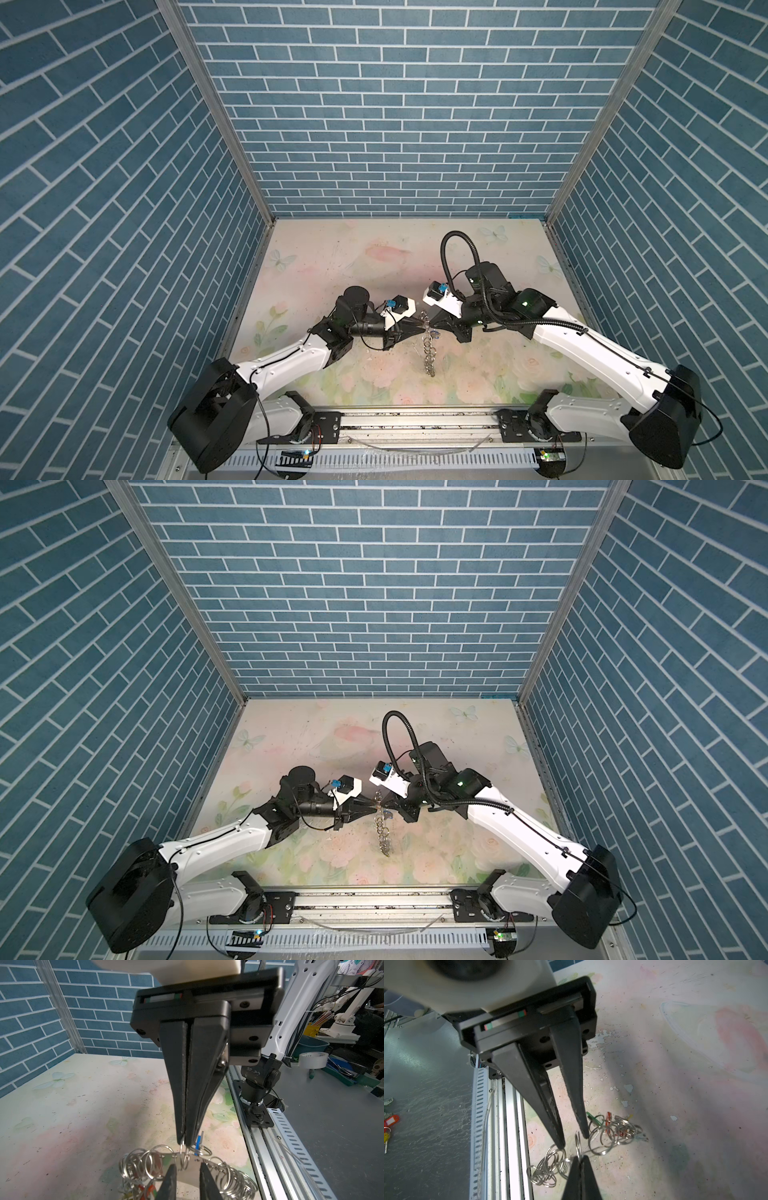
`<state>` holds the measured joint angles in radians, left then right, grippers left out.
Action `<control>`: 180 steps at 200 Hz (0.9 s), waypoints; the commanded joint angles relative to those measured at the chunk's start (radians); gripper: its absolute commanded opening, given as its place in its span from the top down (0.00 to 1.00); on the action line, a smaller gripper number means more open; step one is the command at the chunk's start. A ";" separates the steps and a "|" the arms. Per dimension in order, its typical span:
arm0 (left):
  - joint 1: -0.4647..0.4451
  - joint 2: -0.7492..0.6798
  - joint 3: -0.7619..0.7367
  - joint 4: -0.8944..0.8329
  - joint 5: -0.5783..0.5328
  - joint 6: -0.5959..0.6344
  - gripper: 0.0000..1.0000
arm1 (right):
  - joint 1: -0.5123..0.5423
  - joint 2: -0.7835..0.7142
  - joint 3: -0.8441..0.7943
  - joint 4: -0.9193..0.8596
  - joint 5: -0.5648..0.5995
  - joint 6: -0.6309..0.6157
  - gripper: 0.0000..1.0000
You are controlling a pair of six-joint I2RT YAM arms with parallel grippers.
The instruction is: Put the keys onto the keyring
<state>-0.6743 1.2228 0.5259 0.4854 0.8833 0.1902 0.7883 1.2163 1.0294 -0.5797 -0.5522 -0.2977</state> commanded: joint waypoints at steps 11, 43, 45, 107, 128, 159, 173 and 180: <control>-0.001 -0.023 0.001 0.016 -0.015 0.007 0.77 | 0.011 0.009 0.067 -0.043 -0.021 -0.057 1.00; -0.001 -0.007 0.005 0.043 0.013 -0.017 0.84 | 0.015 0.013 0.067 -0.036 -0.022 -0.059 1.00; -0.001 -0.005 0.006 0.045 0.015 -0.018 0.84 | 0.015 0.014 0.066 -0.035 -0.022 -0.058 1.00; -0.008 0.029 0.024 0.022 0.039 -0.017 0.89 | 0.017 0.012 0.056 -0.001 -0.027 -0.050 1.00; -0.011 0.032 0.025 0.028 0.032 -0.019 0.94 | 0.017 0.016 0.053 0.012 -0.031 -0.047 1.00; -0.013 0.035 -0.002 0.135 -0.023 -0.081 1.00 | 0.013 -0.021 0.004 0.077 0.003 -0.020 0.96; -0.013 0.035 -0.030 0.235 -0.074 -0.133 1.00 | -0.024 -0.078 -0.059 0.157 -0.004 0.015 0.86; -0.013 0.036 -0.045 0.284 -0.088 -0.158 1.00 | -0.052 -0.108 -0.093 0.197 -0.031 0.041 0.83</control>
<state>-0.6815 1.2533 0.5171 0.5774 0.8688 0.1120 0.7856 1.2087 1.0203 -0.5491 -0.5301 -0.3191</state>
